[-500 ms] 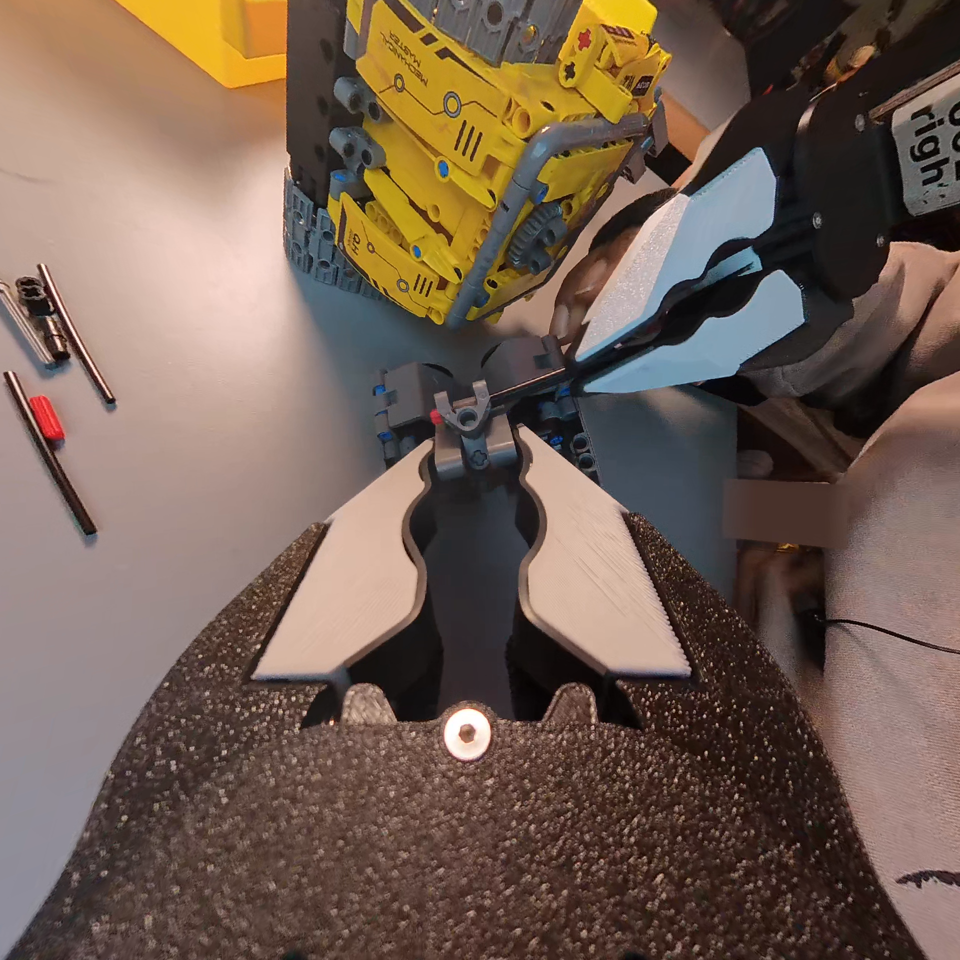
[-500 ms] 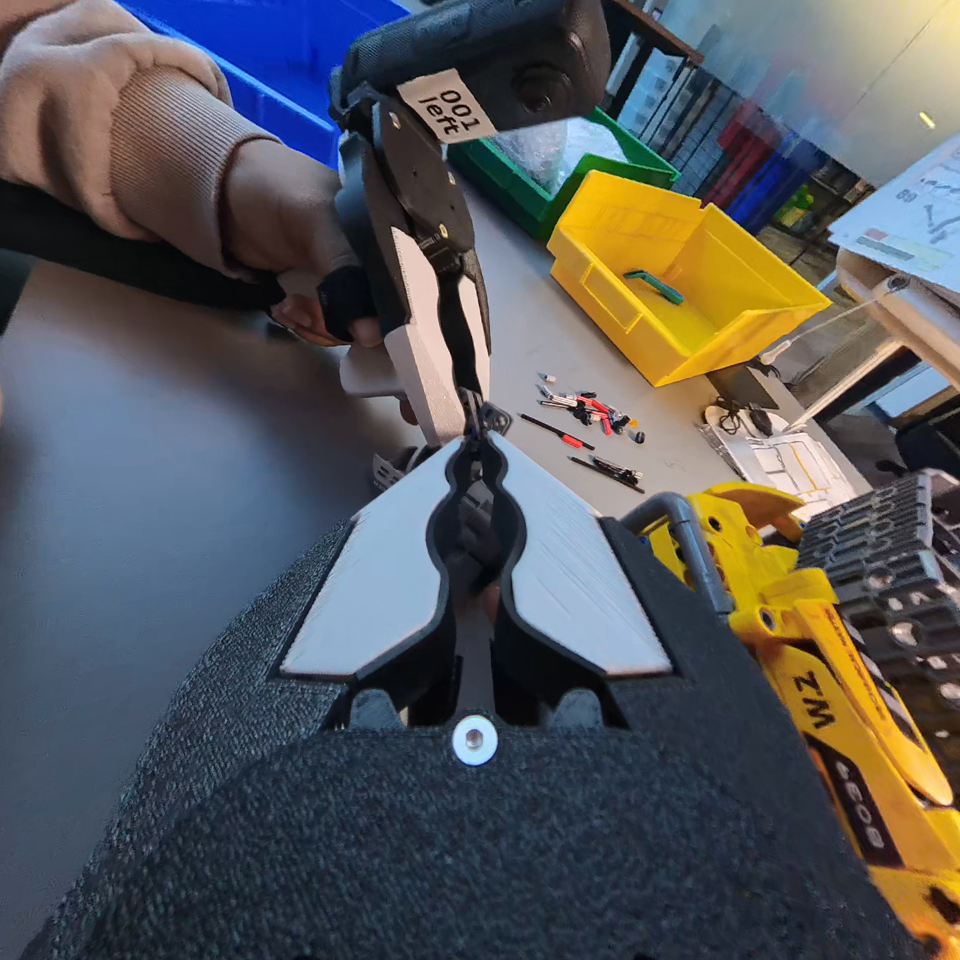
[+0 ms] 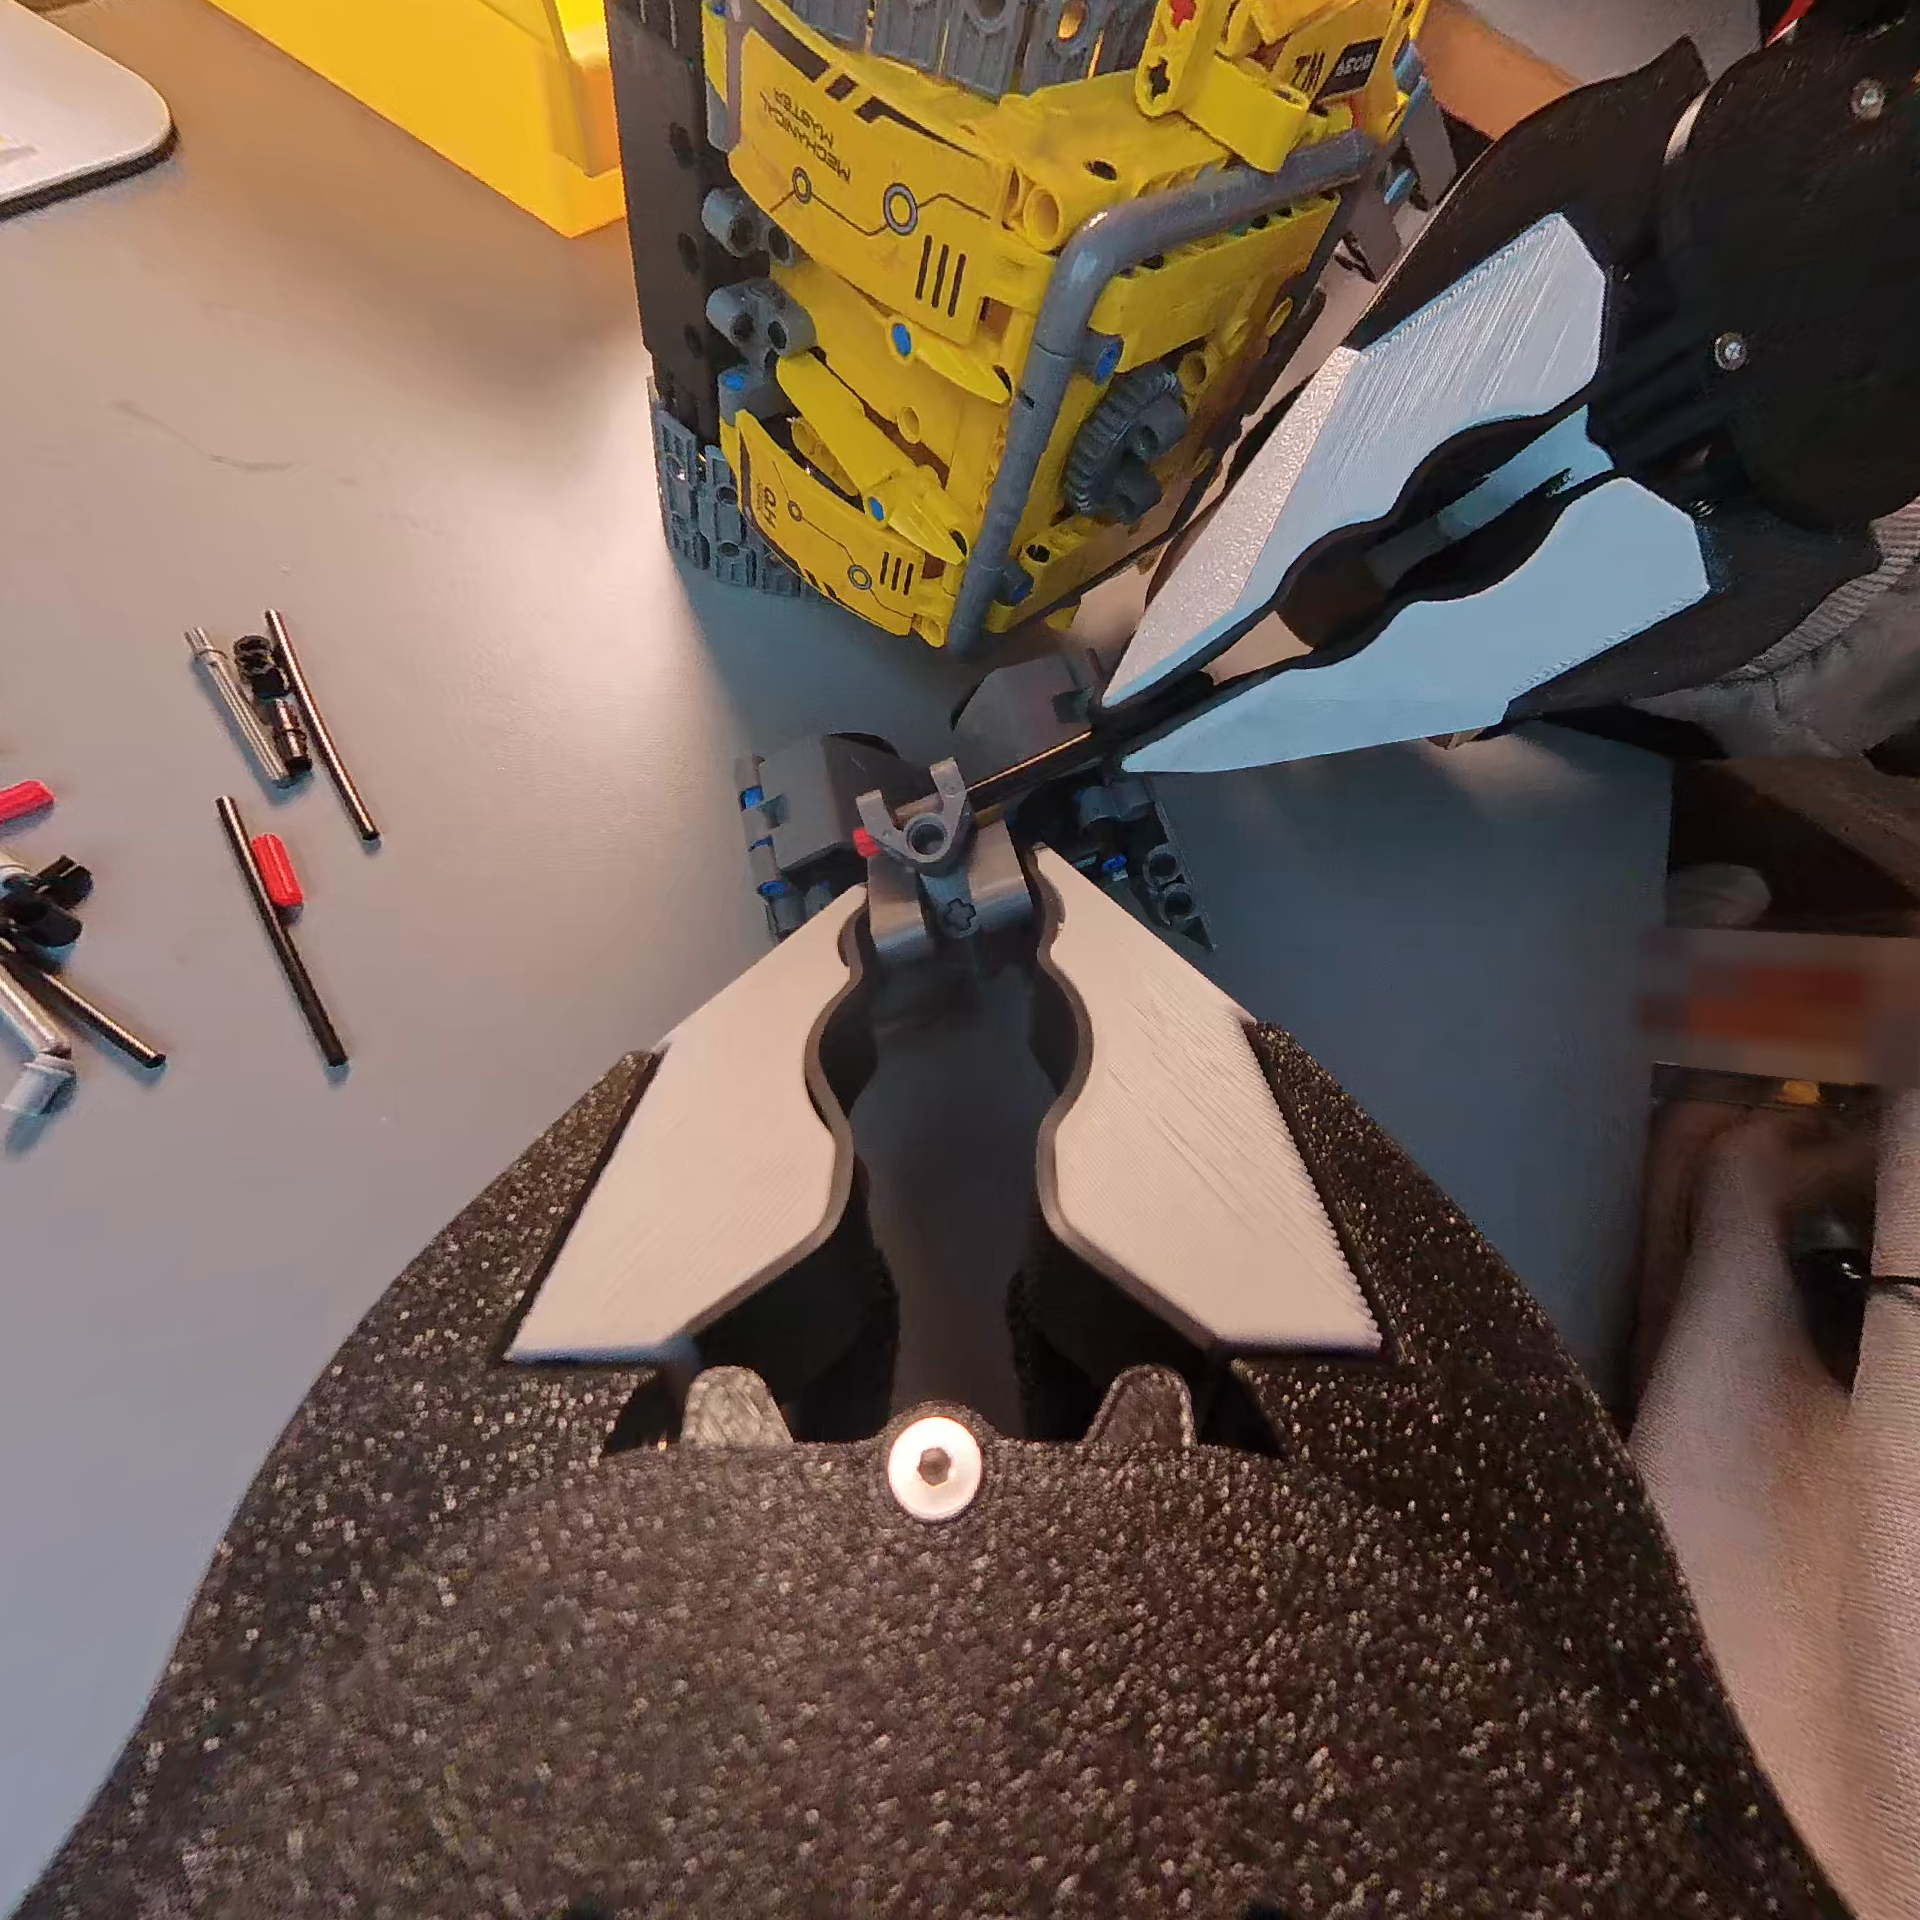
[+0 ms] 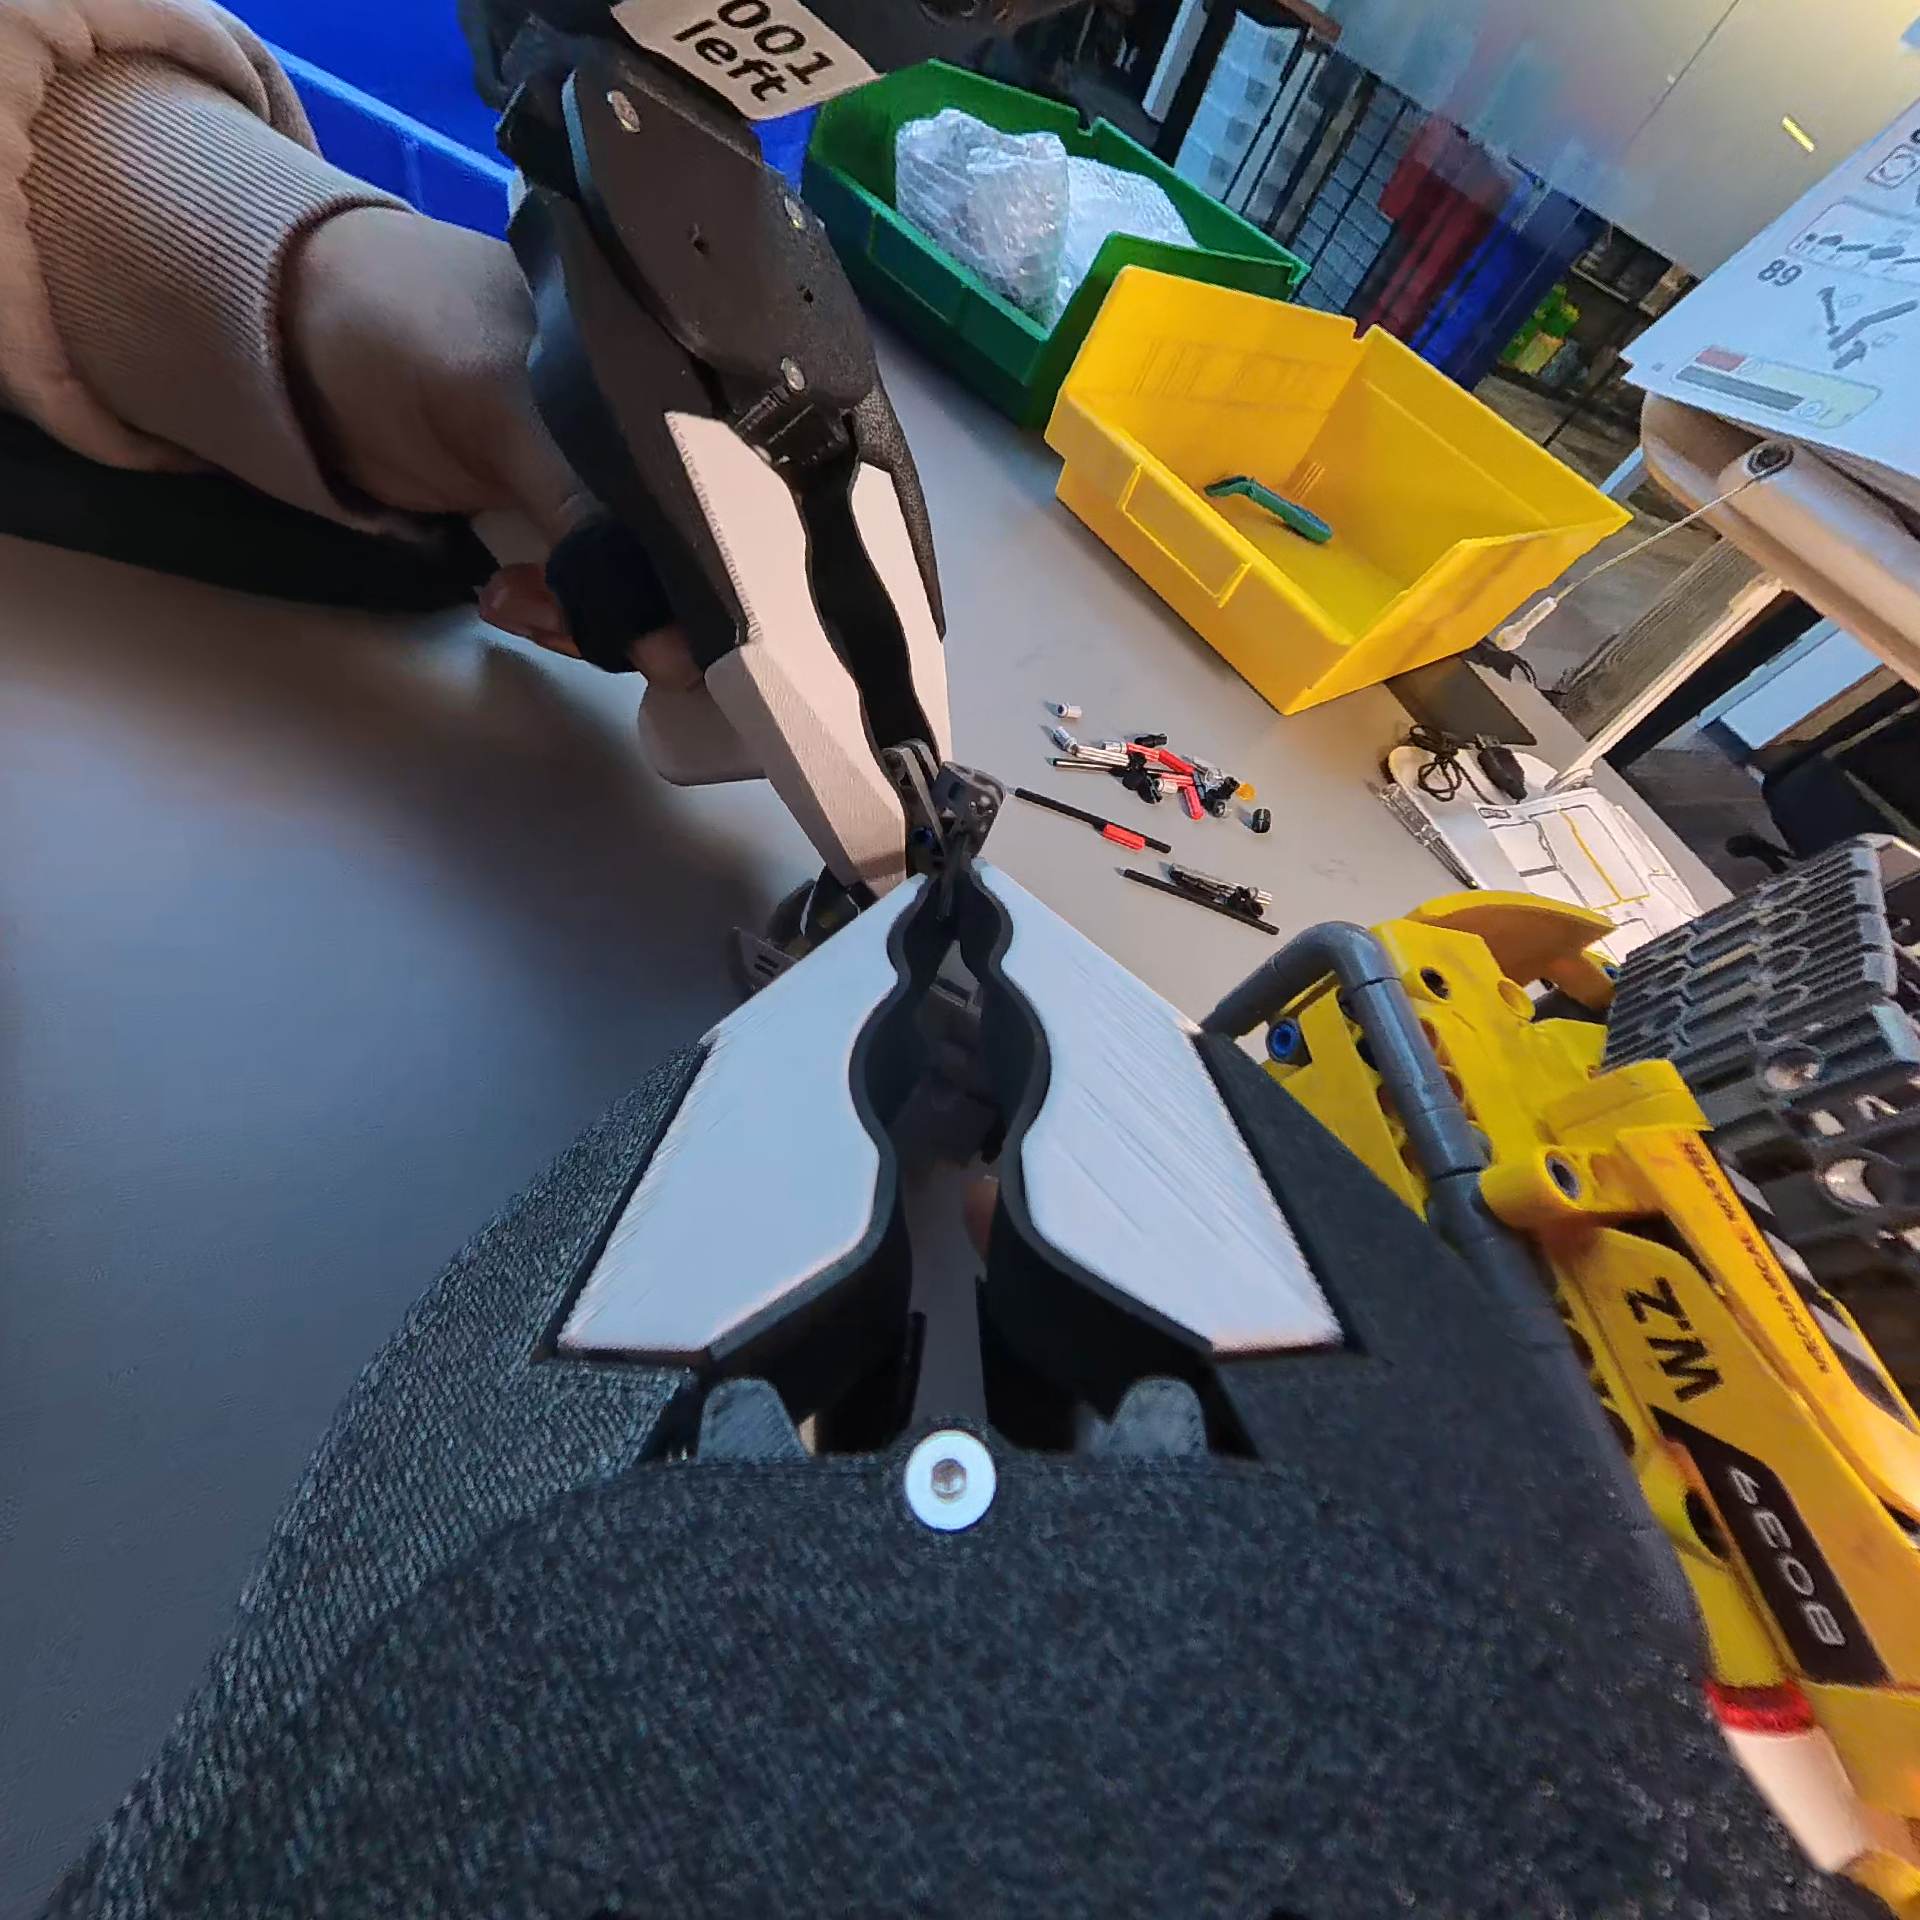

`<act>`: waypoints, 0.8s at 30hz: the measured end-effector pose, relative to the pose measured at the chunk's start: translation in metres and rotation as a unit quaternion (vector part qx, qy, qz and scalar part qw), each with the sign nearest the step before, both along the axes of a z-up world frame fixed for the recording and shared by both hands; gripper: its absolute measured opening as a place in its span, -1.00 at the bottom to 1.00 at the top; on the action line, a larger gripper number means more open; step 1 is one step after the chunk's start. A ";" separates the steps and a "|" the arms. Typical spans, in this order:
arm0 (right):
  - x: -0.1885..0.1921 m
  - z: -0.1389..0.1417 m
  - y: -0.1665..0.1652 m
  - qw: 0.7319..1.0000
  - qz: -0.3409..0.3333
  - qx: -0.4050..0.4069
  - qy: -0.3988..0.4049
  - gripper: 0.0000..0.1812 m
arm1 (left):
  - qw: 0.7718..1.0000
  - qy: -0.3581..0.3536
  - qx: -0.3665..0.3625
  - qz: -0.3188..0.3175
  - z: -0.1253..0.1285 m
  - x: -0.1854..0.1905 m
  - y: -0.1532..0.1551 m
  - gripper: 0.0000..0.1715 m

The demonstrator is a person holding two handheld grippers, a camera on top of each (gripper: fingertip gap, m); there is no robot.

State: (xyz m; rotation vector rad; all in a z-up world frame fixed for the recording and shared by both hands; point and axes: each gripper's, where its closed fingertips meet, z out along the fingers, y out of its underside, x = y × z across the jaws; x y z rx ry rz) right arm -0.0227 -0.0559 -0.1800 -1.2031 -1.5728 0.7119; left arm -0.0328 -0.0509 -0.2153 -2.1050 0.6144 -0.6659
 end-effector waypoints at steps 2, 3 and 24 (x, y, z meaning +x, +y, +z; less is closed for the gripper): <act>-0.001 0.001 -0.001 1.000 -0.001 -0.005 0.006 -0.96 | 1.000 0.011 0.004 -0.001 -0.001 0.001 0.000 -0.72; -0.001 0.002 -0.001 1.000 -0.004 -0.003 0.008 -0.96 | 1.000 0.014 0.007 0.000 -0.001 0.000 0.000 -0.72; -0.006 -0.007 0.002 0.999 -0.004 -0.034 0.031 -0.96 | 0.993 0.102 0.059 -0.002 -0.004 0.001 0.000 -0.75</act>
